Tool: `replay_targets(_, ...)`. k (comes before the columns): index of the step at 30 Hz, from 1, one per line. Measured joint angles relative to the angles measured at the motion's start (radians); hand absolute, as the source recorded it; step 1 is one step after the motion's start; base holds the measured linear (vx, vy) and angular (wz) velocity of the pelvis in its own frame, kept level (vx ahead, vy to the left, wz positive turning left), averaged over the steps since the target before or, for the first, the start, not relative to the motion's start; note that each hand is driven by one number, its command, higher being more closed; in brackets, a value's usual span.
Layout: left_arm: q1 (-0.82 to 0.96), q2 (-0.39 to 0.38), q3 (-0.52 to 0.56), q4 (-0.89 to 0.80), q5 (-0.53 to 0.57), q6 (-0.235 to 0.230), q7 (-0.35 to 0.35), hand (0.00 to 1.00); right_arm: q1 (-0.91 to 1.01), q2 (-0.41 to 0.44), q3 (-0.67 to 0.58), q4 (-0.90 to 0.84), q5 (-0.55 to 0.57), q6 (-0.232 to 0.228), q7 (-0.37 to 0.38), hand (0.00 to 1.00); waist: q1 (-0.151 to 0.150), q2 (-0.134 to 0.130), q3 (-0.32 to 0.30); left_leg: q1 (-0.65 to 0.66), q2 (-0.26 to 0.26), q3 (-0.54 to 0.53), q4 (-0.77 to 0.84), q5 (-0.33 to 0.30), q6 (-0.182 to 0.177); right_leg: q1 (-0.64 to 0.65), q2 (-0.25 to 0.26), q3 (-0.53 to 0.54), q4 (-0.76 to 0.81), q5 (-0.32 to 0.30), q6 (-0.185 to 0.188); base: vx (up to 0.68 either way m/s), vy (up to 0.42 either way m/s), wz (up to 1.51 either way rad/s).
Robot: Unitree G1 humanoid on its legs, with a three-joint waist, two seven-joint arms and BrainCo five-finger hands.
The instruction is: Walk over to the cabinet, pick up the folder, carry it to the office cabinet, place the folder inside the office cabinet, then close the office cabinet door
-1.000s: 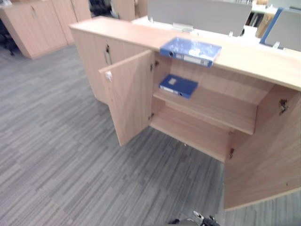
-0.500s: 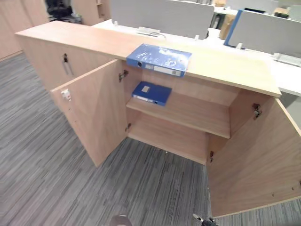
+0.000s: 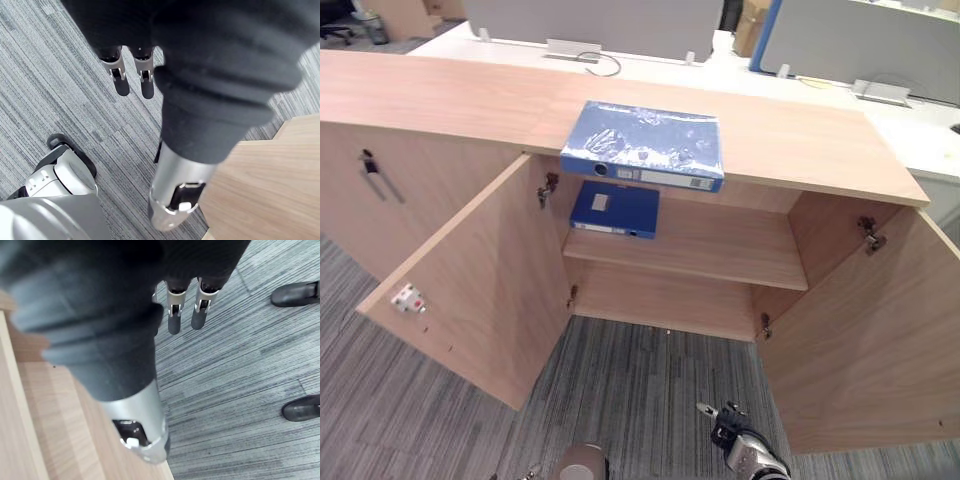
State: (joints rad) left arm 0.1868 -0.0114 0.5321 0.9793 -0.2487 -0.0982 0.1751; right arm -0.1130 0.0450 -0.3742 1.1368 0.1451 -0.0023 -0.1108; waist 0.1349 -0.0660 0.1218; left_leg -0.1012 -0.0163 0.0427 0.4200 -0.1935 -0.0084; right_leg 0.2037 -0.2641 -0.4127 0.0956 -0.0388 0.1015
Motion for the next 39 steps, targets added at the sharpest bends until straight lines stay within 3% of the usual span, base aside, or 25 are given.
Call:
replay_targets(4,0.017,0.001,-0.021,0.011,0.013,0.001,-0.007,0.00,0.057,-0.024,-0.036,0.019,-0.013,0.011,0.009,0.00,-0.013,0.022,0.009,0.163,-0.042,0.014,-0.169,0.018,0.037,-0.068,-0.097,0.032,0.256,-0.015,-0.007,0.05,0.159,-0.43)
replay_targets(6,0.019,0.009,-0.031,0.012,0.022,0.004,-0.009,0.00,0.092,-0.029,-0.032,0.013,-0.017,0.002,0.012,0.00,-0.032,0.019,0.011,0.214,-0.070,0.028,-0.214,0.012,0.043,-0.171,-0.186,0.025,0.518,-0.034,-0.048,-0.06,0.143,-0.21)
replay_targets(7,0.023,0.010,-0.036,0.011,0.022,0.003,-0.009,0.00,0.091,-0.032,-0.033,0.008,-0.018,0.001,0.014,0.00,-0.040,0.019,0.011,0.226,-0.074,0.029,-0.227,0.014,0.046,-0.189,-0.193,0.022,0.554,-0.034,-0.048,-0.04,0.072,-0.07)
replay_targets(9,0.028,0.018,-0.062,0.011,0.022,0.002,-0.009,0.00,0.090,-0.035,-0.032,0.007,-0.020,-0.002,0.017,0.00,-0.059,0.020,0.011,0.249,-0.075,0.026,-0.263,0.031,0.060,-0.217,-0.177,-0.039,0.571,-0.045,-0.061,0.02,-0.012,-0.01)
replay_targets(10,0.027,0.018,-0.074,0.011,0.023,0.001,-0.008,0.00,0.090,-0.037,-0.031,0.007,-0.021,-0.001,0.021,0.00,-0.063,0.025,0.008,0.248,-0.065,0.017,-0.263,0.035,0.057,-0.213,-0.156,-0.049,0.544,-0.080,-0.059,0.08,-0.059,0.00)
replay_targets(12,0.017,0.021,-0.086,0.011,0.030,0.000,-0.008,0.00,0.087,-0.038,-0.030,0.003,-0.022,0.000,0.022,0.00,-0.069,0.031,0.014,0.234,-0.032,-0.001,-0.256,0.035,0.052,-0.217,-0.096,-0.051,0.494,-0.162,-0.048,0.09,-0.122,0.13)
replay_targets(13,0.003,0.020,-0.096,0.011,0.040,-0.001,-0.008,0.00,0.089,-0.039,-0.029,-0.010,-0.022,0.001,0.022,0.00,-0.077,0.041,0.021,0.232,0.010,-0.024,-0.253,0.032,0.037,-0.223,-0.031,-0.066,0.453,-0.198,-0.048,0.08,-0.217,0.41)
replay_targets(16,-0.007,0.028,-0.114,0.009,0.043,-0.003,-0.015,0.00,0.113,-0.028,-0.025,-0.048,-0.022,0.001,0.021,0.00,-0.081,0.035,0.025,0.256,0.058,-0.056,-0.239,0.011,-0.006,-0.248,-0.003,-0.130,0.419,-0.196,-0.050,0.09,-0.276,0.45)
replay_targets(17,0.001,0.038,-0.113,0.001,0.043,-0.006,-0.020,0.00,0.131,-0.014,-0.024,-0.058,-0.022,0.000,0.022,0.00,-0.077,0.004,0.015,0.264,0.036,-0.062,-0.236,-0.004,-0.026,-0.252,-0.016,-0.125,0.330,-0.081,-0.071,0.10,-0.300,0.23)
replay_targets(18,-0.004,0.029,-0.112,0.009,0.044,-0.005,-0.024,0.00,0.141,-0.016,-0.026,-0.066,-0.022,0.000,0.024,0.00,-0.071,0.007,0.008,0.269,0.044,-0.081,-0.231,-0.023,-0.040,-0.243,-0.014,-0.134,0.330,-0.123,-0.062,0.11,-0.281,0.17)
replay_targets(20,0.001,-0.010,-0.092,0.002,0.042,-0.008,-0.028,0.00,0.142,-0.028,-0.027,-0.074,-0.023,0.001,0.024,0.00,-0.069,0.047,-0.013,0.259,0.087,-0.089,-0.244,-0.022,-0.039,-0.235,0.045,-0.147,0.275,-0.130,-0.069,0.15,-0.246,0.03)
replay_targets(22,0.003,-0.026,-0.063,-0.006,0.037,-0.010,-0.030,0.00,0.135,-0.026,-0.030,-0.077,-0.027,0.001,0.023,0.00,-0.066,0.051,-0.013,0.258,0.126,-0.094,-0.259,-0.024,-0.044,-0.227,0.093,-0.159,0.246,-0.142,-0.083,0.14,-0.203,0.01)
replay_targets(23,0.004,-0.027,-0.058,-0.006,0.026,-0.009,-0.031,0.00,0.137,-0.026,-0.039,-0.074,-0.026,0.001,0.021,0.00,-0.065,0.052,-0.012,0.256,0.151,-0.102,-0.242,-0.035,-0.062,-0.206,0.122,-0.174,0.224,-0.149,-0.087,0.15,-0.144,0.24)
replay_targets(25,0.003,-0.025,-0.056,-0.010,0.010,-0.009,-0.034,0.00,0.144,-0.024,-0.039,-0.074,-0.025,0.000,0.020,0.00,-0.068,0.051,-0.010,0.213,0.176,-0.109,-0.136,-0.065,-0.109,-0.163,0.149,-0.212,0.190,-0.157,-0.087,0.15,-0.092,0.44)
replay_targets(26,0.003,-0.025,-0.052,-0.022,0.006,-0.010,-0.039,0.00,0.145,-0.023,-0.034,-0.074,-0.021,0.001,0.017,0.00,-0.065,0.052,-0.009,0.150,0.183,-0.108,-0.009,-0.084,-0.132,-0.139,0.160,-0.233,0.166,-0.158,-0.086,0.12,-0.021,0.47)
replay_targets(28,0.002,-0.026,-0.040,-0.029,-0.004,-0.008,-0.040,0.00,0.138,-0.021,-0.029,-0.074,-0.011,0.001,0.011,0.00,-0.060,0.051,0.003,0.046,0.198,-0.077,0.220,-0.088,-0.144,-0.102,0.165,-0.254,0.141,-0.157,-0.087,0.15,0.024,0.31)
replay_targets(30,0.010,-0.023,-0.047,-0.028,-0.025,-0.008,-0.041,0.00,0.121,-0.013,-0.026,-0.072,-0.008,0.001,0.006,0.00,-0.047,0.048,0.012,-0.034,0.217,0.012,0.366,-0.117,-0.113,-0.057,0.162,-0.253,0.117,-0.155,-0.083,0.13,0.079,-0.01)
replay_targets(31,0.013,-0.023,-0.054,-0.035,-0.056,-0.007,-0.047,0.00,0.110,-0.010,-0.026,-0.070,-0.008,0.001,0.006,0.00,-0.037,0.047,0.017,-0.069,0.209,0.046,0.359,-0.135,-0.086,-0.044,0.153,-0.244,0.113,-0.152,-0.079,0.13,0.147,-0.20)
replay_targets(33,0.013,-0.020,-0.081,-0.051,-0.083,-0.008,-0.051,0.00,0.085,-0.009,-0.025,-0.051,-0.008,0.002,0.006,0.00,-0.030,0.047,0.019,-0.102,0.194,0.064,0.267,-0.136,-0.066,-0.041,0.138,-0.228,0.113,-0.146,-0.066,0.14,0.209,-0.29)
replay_targets(34,0.021,-0.022,-0.105,-0.061,-0.115,-0.007,-0.056,0.00,0.065,-0.011,-0.020,-0.042,-0.008,0.001,0.006,0.00,-0.027,0.062,0.018,-0.103,0.189,0.067,0.129,-0.046,-0.034,-0.045,0.139,-0.205,0.119,-0.144,-0.041,0.15,0.248,-0.30)
replay_targets(35,0.028,-0.002,-0.120,-0.080,-0.182,-0.006,-0.071,0.00,0.060,0.012,-0.002,-0.039,-0.008,0.003,0.008,0.00,-0.017,0.026,0.024,-0.058,0.146,0.086,0.063,-0.021,-0.023,-0.044,0.118,-0.175,0.095,-0.131,-0.035,0.21,0.275,-0.11)
replay_targets(36,0.033,0.002,-0.151,-0.122,-0.245,-0.006,-0.081,0.00,0.059,0.016,0.011,-0.040,-0.008,0.003,0.011,0.00,-0.021,0.009,0.023,-0.047,0.119,0.086,0.029,-0.006,-0.012,-0.042,0.110,-0.152,0.067,-0.120,-0.050,0.21,0.236,0.26)
replay_targets(37,0.035,-0.005,-0.198,-0.187,-0.328,-0.005,-0.100,0.00,0.055,0.012,0.012,-0.042,-0.008,0.003,0.012,0.00,-0.020,0.003,0.020,-0.045,0.088,0.083,0.009,0.003,0.000,-0.031,0.090,-0.148,0.045,-0.110,-0.043,0.18,0.189,0.39)
replay_targets(39,0.049,-0.009,-0.255,-0.315,-0.424,-0.007,-0.122,0.00,0.041,0.012,0.028,-0.044,-0.008,0.003,0.017,0.00,-0.018,0.004,0.024,-0.024,0.061,0.081,-0.016,0.008,0.008,-0.009,0.073,-0.148,0.022,-0.092,-0.036,0.13,0.159,0.24)
